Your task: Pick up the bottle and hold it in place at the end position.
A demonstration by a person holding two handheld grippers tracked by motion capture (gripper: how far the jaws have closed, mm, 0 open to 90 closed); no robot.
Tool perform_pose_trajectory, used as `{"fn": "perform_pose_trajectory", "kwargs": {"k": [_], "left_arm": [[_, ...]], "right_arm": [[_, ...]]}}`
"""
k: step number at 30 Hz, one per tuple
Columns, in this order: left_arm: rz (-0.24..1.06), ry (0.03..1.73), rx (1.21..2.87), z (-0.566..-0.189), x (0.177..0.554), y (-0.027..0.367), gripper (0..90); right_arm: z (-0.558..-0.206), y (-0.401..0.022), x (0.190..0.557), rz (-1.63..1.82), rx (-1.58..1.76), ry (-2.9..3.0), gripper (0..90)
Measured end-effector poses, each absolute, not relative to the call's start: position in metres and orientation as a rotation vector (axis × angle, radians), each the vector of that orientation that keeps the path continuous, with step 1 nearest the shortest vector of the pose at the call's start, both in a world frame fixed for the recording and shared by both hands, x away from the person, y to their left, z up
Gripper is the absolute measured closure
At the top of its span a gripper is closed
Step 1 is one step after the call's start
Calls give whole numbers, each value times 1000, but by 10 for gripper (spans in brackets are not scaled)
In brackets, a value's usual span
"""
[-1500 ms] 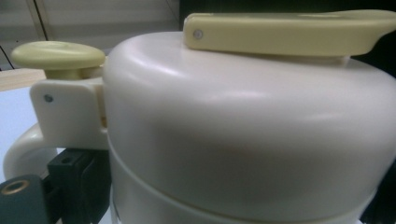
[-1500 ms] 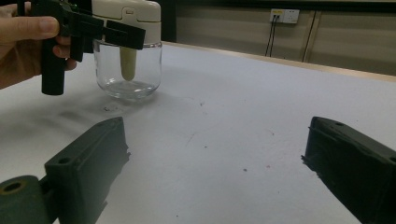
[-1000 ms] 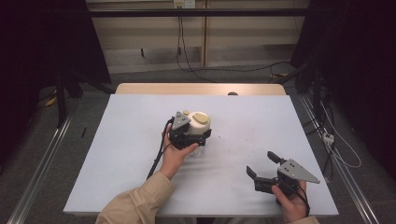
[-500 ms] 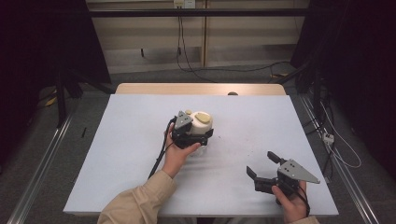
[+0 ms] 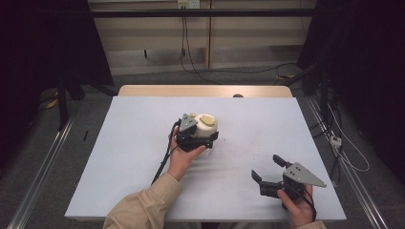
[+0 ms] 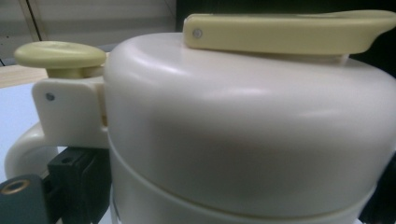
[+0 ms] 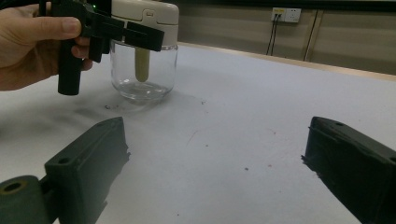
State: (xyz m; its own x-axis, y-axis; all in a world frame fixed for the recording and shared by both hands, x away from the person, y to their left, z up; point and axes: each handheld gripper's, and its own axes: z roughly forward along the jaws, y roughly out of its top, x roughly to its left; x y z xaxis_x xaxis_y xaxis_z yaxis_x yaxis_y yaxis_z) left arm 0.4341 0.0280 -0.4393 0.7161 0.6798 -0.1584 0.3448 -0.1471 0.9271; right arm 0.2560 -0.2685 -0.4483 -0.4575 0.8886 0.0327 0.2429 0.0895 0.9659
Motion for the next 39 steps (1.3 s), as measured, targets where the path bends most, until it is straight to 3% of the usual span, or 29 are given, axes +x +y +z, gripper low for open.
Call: {"fn": "perform_pose_trajectory", "kwargs": {"k": [39], "left_arm": [[353, 795, 1757, -433, 438, 13, 61]], "right_arm": [[-448, -269, 256, 1402, 1111, 1780, 51]]}}
